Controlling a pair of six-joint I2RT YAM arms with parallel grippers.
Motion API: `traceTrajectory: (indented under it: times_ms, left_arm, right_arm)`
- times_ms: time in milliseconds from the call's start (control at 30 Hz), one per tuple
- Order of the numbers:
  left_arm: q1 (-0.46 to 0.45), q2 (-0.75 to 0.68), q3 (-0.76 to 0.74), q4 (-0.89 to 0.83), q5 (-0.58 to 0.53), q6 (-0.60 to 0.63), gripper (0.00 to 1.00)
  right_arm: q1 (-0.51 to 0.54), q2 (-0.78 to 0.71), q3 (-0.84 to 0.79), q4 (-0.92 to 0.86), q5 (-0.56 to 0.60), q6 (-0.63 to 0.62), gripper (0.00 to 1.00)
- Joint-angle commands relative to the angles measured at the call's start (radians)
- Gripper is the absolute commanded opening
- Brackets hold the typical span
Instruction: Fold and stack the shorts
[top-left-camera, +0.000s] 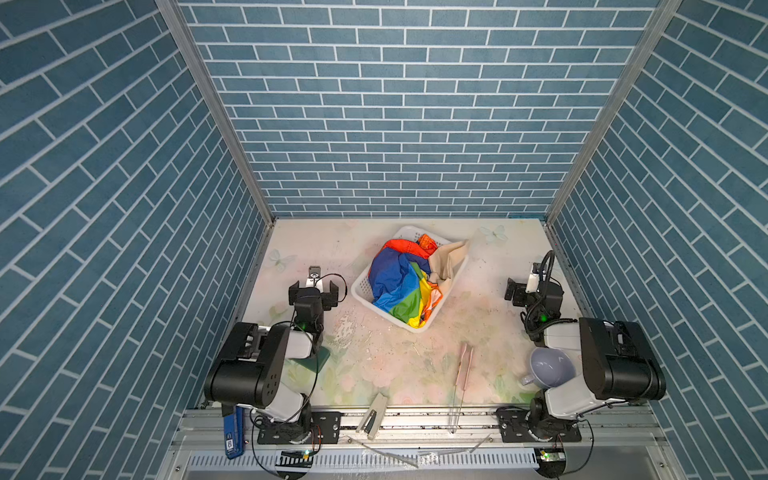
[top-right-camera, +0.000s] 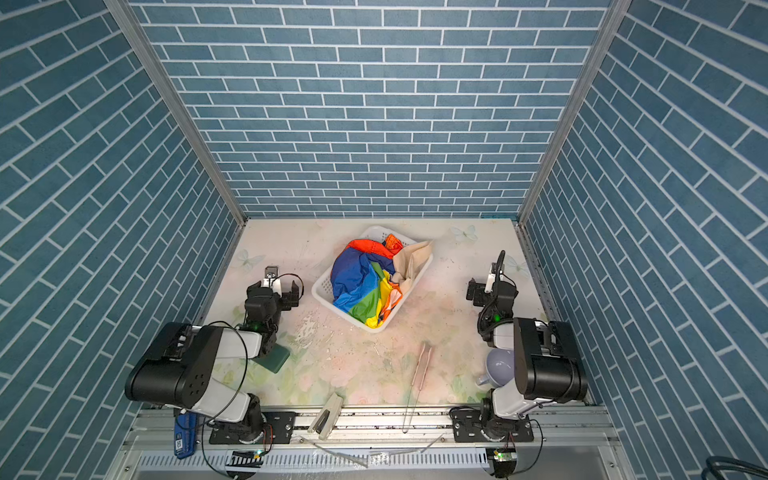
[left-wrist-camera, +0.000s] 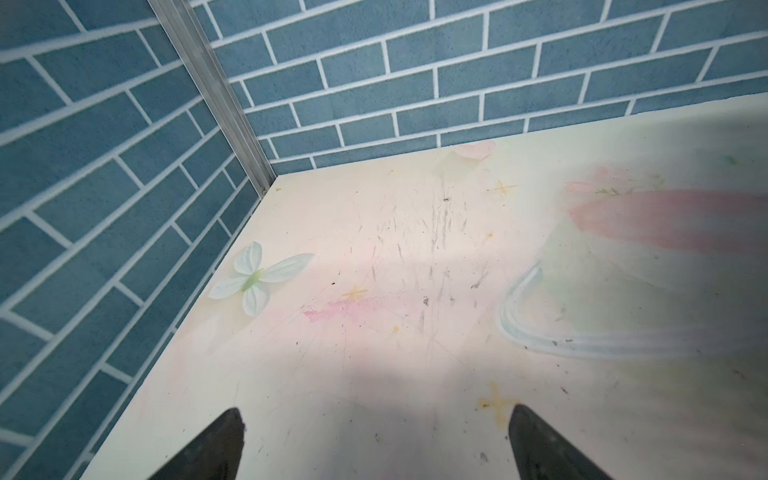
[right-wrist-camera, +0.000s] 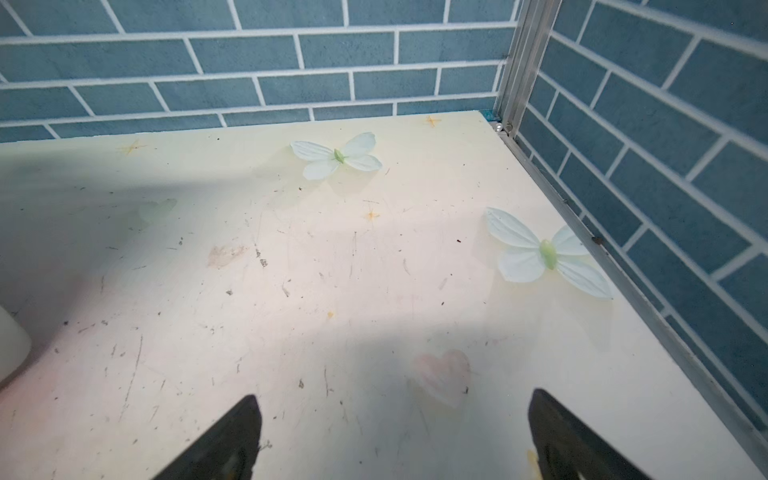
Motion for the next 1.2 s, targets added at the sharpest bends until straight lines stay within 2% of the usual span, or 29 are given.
traceTrajectory:
  times_ms: [0, 533, 867, 900, 933, 1033, 1100, 1167]
  left_arm:
    - [0.005, 0.008, 0.012, 0.009, -0.008, 0.001, 1.0]
    - [0.006, 0.009, 0.017, -0.002, -0.007, 0.0, 1.0]
    - [0.039, 0.005, 0.04, -0.052, 0.011, -0.034, 1.0]
    - [0.034, -0.006, 0.042, -0.059, -0.017, -0.037, 1.0]
    - [0.024, -0.044, 0.049, -0.105, -0.053, -0.04, 1.0]
    - [-0.008, -0.188, 0.117, -0.33, -0.212, -0.058, 1.0]
    - [-0.023, -0.257, 0.188, -0.486, -0.346, -0.157, 1.0]
    - [-0.023, -0.295, 0.296, -0.72, -0.441, -0.336, 1.0]
  right_arm:
    - [-0.006, 0.004, -0.007, 0.023, -0.015, -0.006, 0.99]
    - [-0.007, 0.007, 0.0, 0.012, -0.025, -0.004, 0.99]
    - [-0.006, 0.003, -0.001, 0.013, -0.008, -0.005, 0.99]
    - [-0.003, -0.007, -0.001, 0.008, 0.012, -0.004, 0.99]
    - [0.009, -0.054, 0.02, -0.069, 0.058, -0.002, 0.99]
    - [0.042, -0.171, 0.099, -0.287, 0.17, -0.006, 0.99]
    - [0.075, -0.202, 0.118, -0.322, 0.313, 0.026, 0.99]
    - [0.108, -0.251, 0.133, -0.385, 0.41, 0.097, 0.99]
